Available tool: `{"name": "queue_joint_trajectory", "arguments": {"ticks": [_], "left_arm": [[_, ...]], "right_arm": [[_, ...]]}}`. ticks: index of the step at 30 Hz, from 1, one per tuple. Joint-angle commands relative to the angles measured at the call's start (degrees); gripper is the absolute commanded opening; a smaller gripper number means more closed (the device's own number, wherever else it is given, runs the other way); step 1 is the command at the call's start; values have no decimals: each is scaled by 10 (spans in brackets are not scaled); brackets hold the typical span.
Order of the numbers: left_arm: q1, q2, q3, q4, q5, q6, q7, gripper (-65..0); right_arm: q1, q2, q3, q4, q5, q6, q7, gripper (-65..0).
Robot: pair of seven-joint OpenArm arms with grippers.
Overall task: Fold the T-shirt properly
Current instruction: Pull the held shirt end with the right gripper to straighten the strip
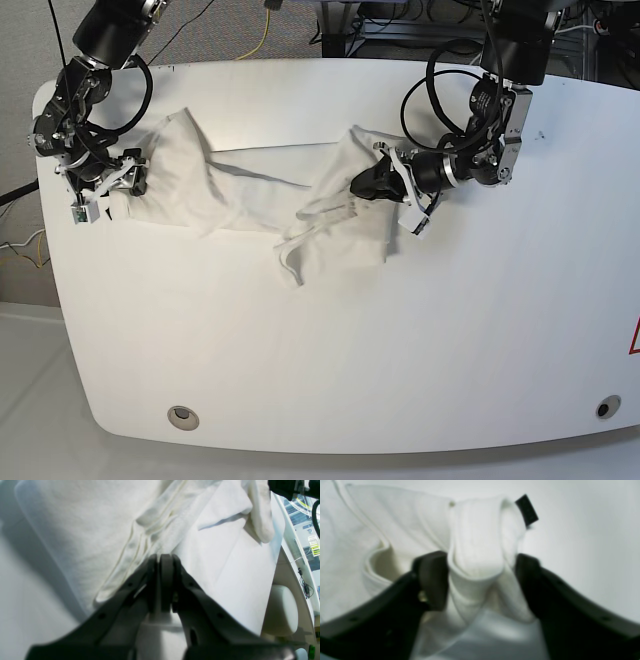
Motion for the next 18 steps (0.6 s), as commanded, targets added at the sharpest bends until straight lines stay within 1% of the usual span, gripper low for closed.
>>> {"name": "queue_joint_trajectory", "arguments": {"ticks": [1, 2, 3, 5, 6, 7, 9, 11, 18], "left_arm": [[-8, -3, -1, 8, 2, -1, 0, -638], [-8, -2, -2, 8, 2, -1, 0, -638], [-10, -2, -2, 8, 2, -1, 0, -638], [-16, -2, -2, 8, 2, -1, 0, -638], [-18, -2, -2, 8, 2, -1, 0, -638], [-19, -2, -2, 7, 2, -1, 0, -638], [-21, -2, -2, 7, 2, -1, 0, -638], [-22, -2, -2, 7, 2, -1, 0, -638], [-22, -2, -2, 7, 2, -1, 1, -638]], "right_arm": [[4, 4, -1, 4, -5, 0, -12, -561], [4, 4, -1, 4, -5, 0, -12, -624], [4, 3, -1, 6, -4, 0, -12, -650], [3, -1, -2, 7, -4, 0, -13, -646], [2, -6, -2, 9, -4, 0, -13, -616], [2, -7, -2, 12, -4, 0, -13, -605], [1, -11, -2, 28, -4, 0, -13, -617], [0, -13, -2, 48, -4, 0, -21, -649], [1, -34, -2, 133, -4, 0, -79, -650]]}}
